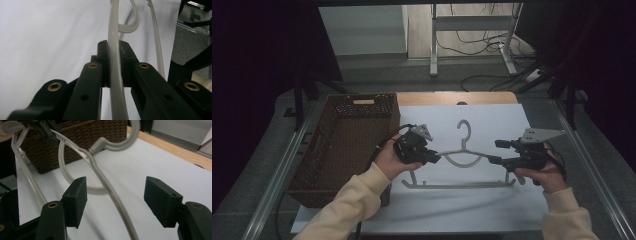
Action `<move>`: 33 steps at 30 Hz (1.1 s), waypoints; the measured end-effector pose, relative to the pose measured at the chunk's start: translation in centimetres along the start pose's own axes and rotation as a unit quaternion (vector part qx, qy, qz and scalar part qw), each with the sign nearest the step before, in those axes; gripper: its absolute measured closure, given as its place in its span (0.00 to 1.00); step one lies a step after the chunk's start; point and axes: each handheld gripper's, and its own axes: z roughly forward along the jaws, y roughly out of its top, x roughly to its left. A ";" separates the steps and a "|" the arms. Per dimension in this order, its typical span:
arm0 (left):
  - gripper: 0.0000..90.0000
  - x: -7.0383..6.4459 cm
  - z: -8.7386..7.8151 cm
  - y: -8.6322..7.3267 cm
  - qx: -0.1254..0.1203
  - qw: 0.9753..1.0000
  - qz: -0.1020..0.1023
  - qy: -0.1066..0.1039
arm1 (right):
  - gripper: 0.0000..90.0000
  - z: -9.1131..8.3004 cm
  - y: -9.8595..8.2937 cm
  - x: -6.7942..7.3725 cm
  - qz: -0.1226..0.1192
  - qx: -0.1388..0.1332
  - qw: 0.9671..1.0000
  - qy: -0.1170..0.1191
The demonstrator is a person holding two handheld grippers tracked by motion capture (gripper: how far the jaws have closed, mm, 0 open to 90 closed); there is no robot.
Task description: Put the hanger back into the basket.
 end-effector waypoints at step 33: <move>0.91 2.1 -10.5 -5.5 -0.120 0.988 -0.069 0.069 | 0.21 -1.5 -5.0 -1.7 0.071 0.042 0.996 -0.027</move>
